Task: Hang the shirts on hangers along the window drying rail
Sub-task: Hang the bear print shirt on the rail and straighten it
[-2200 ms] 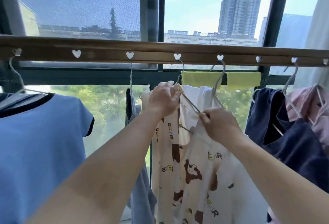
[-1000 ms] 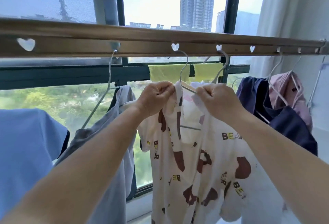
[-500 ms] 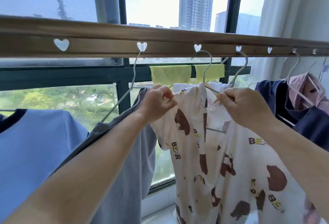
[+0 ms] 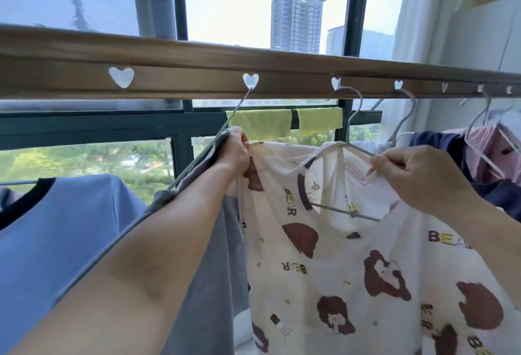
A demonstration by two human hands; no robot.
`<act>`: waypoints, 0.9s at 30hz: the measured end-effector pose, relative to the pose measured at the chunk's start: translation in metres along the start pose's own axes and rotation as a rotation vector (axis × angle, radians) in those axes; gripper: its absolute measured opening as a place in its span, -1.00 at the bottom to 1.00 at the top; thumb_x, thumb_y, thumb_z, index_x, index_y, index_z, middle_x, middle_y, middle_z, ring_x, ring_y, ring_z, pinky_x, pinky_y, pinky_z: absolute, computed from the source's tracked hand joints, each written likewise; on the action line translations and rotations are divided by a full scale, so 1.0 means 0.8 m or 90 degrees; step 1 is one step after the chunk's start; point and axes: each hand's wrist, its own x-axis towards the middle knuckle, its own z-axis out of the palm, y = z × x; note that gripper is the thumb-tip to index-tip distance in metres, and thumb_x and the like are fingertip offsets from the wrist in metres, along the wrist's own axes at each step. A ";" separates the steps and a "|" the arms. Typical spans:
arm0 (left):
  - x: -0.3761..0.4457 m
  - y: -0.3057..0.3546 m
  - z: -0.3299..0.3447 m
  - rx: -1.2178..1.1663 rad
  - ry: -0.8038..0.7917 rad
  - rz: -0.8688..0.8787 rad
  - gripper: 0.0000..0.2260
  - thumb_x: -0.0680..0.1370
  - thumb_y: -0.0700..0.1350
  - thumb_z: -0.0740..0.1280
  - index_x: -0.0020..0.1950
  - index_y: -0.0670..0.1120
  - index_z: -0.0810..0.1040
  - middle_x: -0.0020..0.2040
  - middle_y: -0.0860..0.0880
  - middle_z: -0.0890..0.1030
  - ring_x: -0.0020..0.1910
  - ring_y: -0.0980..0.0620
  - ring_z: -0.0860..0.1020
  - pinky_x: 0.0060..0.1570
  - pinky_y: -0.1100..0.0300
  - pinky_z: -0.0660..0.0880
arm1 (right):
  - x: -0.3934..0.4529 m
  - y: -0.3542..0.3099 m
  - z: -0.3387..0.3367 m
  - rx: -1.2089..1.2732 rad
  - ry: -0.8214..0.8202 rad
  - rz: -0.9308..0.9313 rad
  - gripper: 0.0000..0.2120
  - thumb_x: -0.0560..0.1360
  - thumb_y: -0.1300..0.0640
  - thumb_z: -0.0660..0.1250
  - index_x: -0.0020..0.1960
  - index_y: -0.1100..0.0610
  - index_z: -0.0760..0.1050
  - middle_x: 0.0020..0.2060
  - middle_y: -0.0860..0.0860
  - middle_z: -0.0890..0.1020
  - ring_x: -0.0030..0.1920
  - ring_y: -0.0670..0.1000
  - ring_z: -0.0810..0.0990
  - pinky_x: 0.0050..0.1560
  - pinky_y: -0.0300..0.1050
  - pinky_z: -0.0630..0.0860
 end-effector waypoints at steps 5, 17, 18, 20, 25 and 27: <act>0.007 -0.010 0.005 0.088 -0.063 -0.050 -0.85 0.51 -0.28 0.17 -0.06 -0.12 0.50 -0.10 -0.08 0.52 -0.08 -0.04 0.48 -0.10 0.20 0.42 | -0.003 0.005 -0.002 -0.009 0.007 0.019 -0.68 0.55 0.03 0.23 -0.23 0.17 0.63 -0.65 -0.05 0.42 -0.51 -0.06 0.38 -0.45 -0.20 0.21; -0.017 -0.011 -0.001 -0.163 -0.274 0.059 -0.92 0.53 -0.12 0.35 -0.04 -0.05 0.64 -0.07 -0.03 0.65 -0.12 0.10 0.56 -0.03 0.26 0.50 | -0.003 -0.010 0.012 0.018 -0.013 0.030 -0.70 0.56 0.02 0.23 -0.22 0.12 0.63 -0.64 -0.06 0.42 -0.51 -0.08 0.38 -0.44 -0.20 0.24; -0.017 -0.011 0.000 -0.182 -0.264 0.053 -0.93 0.53 -0.15 0.34 -0.06 -0.07 0.63 -0.11 -0.03 0.63 -0.18 0.12 0.54 -0.10 0.33 0.46 | -0.003 -0.012 0.013 0.015 -0.014 0.025 -0.70 0.56 0.01 0.22 -0.23 0.10 0.62 -0.62 -0.07 0.41 -0.51 -0.08 0.38 -0.45 -0.21 0.24; -0.016 -0.011 0.001 -0.193 -0.243 0.041 -0.91 0.56 -0.15 0.30 -0.09 -0.08 0.60 -0.19 -0.01 0.58 -0.25 0.12 0.48 -0.22 0.38 0.40 | -0.002 -0.014 0.014 0.010 -0.015 0.018 -0.71 0.56 0.02 0.22 -0.25 0.07 0.61 -0.61 -0.06 0.43 -0.52 -0.08 0.38 -0.46 -0.22 0.23; -0.002 -0.014 0.000 -0.071 -0.098 -0.013 -0.82 0.62 -0.17 0.16 -0.16 -0.12 0.44 -0.34 0.00 0.40 -0.35 0.06 0.37 -0.35 0.24 0.31 | -0.002 -0.014 0.016 0.012 -0.009 0.005 -0.66 0.56 0.03 0.22 -0.24 0.21 0.61 -0.50 0.15 0.57 -0.46 0.10 0.49 -0.45 -0.18 0.31; 0.000 -0.016 0.000 0.001 -0.096 -0.036 -0.86 0.61 -0.20 0.15 -0.07 -0.17 0.47 -0.26 -0.06 0.47 -0.24 0.00 0.44 -0.24 0.21 0.33 | -0.002 -0.015 0.015 0.016 -0.008 0.004 -0.65 0.56 0.02 0.22 -0.24 0.21 0.60 -0.48 0.16 0.58 -0.41 0.14 0.53 -0.42 -0.16 0.35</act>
